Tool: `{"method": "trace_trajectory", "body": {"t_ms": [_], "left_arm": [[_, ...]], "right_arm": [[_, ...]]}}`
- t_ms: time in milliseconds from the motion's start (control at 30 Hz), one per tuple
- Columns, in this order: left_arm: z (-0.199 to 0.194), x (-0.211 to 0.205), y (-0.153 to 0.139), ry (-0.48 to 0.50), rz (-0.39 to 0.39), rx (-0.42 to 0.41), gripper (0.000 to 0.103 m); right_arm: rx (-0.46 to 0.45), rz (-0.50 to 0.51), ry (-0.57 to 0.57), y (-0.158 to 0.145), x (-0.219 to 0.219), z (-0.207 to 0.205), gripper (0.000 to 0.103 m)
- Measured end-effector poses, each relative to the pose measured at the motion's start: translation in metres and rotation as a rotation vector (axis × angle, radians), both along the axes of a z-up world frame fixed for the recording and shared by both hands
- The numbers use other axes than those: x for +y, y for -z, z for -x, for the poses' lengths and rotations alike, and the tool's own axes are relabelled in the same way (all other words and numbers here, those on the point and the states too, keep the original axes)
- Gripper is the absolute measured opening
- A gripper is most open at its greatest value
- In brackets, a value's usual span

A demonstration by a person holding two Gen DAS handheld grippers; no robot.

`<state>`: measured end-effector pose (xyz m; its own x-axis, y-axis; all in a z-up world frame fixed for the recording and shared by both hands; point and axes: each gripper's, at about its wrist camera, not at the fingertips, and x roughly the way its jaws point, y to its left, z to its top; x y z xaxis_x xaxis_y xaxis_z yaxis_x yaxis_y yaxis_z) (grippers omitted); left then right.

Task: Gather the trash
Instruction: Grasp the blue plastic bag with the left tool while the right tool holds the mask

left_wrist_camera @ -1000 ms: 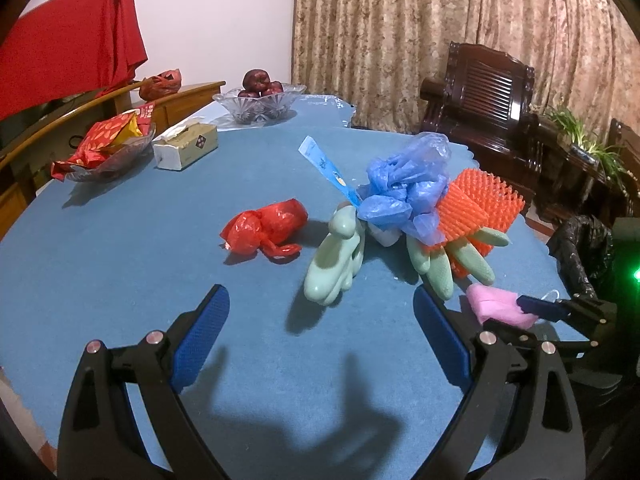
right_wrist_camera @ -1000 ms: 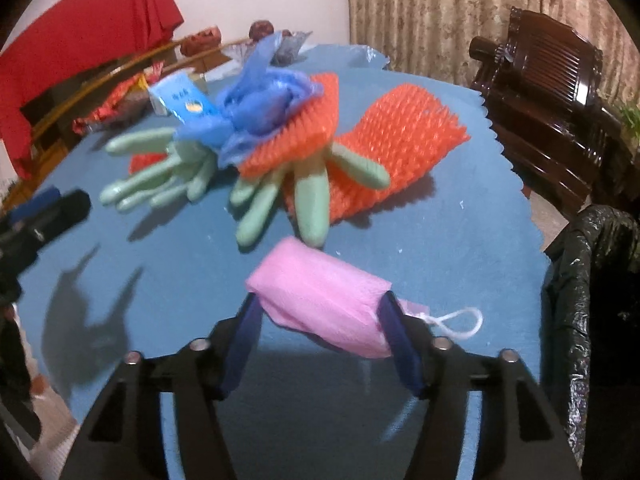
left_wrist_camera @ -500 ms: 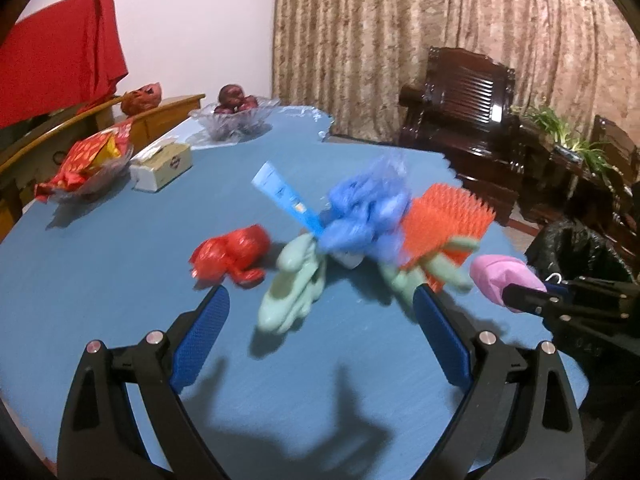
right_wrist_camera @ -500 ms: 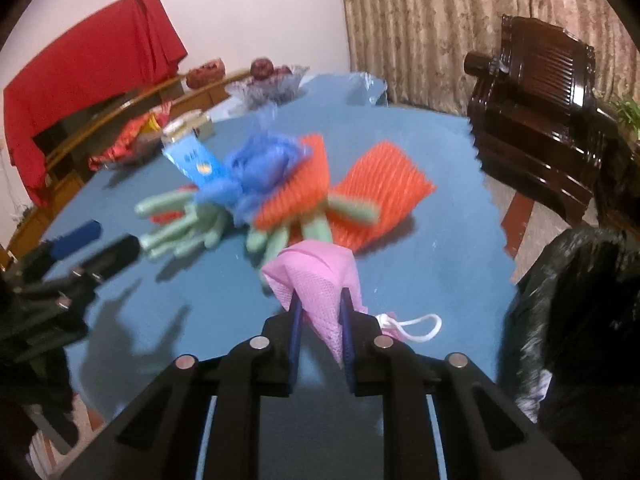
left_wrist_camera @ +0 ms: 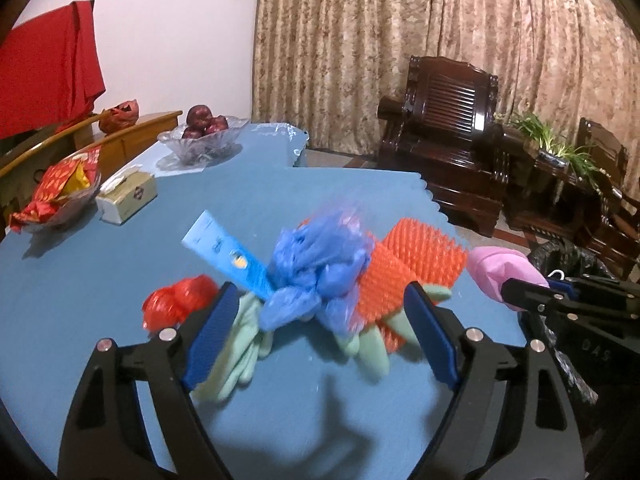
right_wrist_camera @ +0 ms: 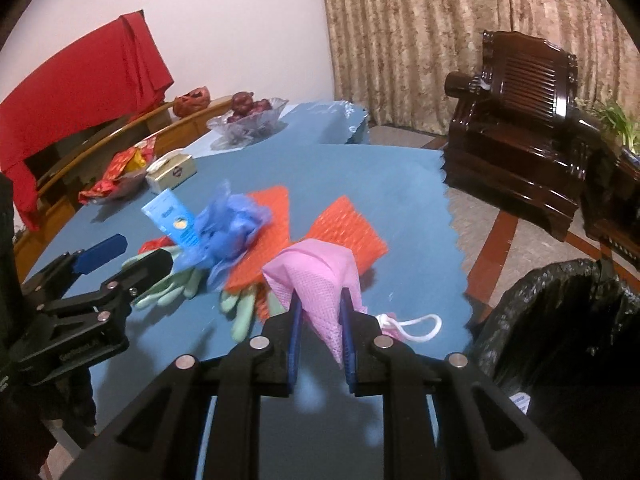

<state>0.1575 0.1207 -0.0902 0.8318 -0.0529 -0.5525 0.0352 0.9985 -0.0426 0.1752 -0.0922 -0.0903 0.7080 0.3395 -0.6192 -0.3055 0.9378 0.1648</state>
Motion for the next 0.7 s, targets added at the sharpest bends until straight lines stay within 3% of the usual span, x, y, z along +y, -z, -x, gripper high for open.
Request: {"method": "trace_trajectory", "body": {"t_ms": [300,400,467,567,700], "left_arm": [[-0.048,-0.017,0.011,-0.018,-0.06,-0.001,0.072],[-0.064,-0.022,0.02,-0.015,-0.091,0.017,0.06],[-0.069,-0.023,0.024,-0.009,-0.094,0.033,0.044],[-0.07,-0.024,0.027,0.001,-0.081,0.031,0.027],[-0.062,-0.026,0.022,0.016,-0.076,0.007,0.013]], "right_arm": [[0.001,-0.009,0.026,0.005,-0.012,-0.02,0.018],[0.006,-0.013,0.03,0.008,-0.014,-0.022,0.018],[0.007,-0.014,0.032,0.009,-0.016,-0.022,0.018],[0.003,-0.01,0.034,0.009,-0.019,-0.022,0.018],[-0.004,-0.015,0.038,0.008,-0.019,-0.02,0.018]]}}
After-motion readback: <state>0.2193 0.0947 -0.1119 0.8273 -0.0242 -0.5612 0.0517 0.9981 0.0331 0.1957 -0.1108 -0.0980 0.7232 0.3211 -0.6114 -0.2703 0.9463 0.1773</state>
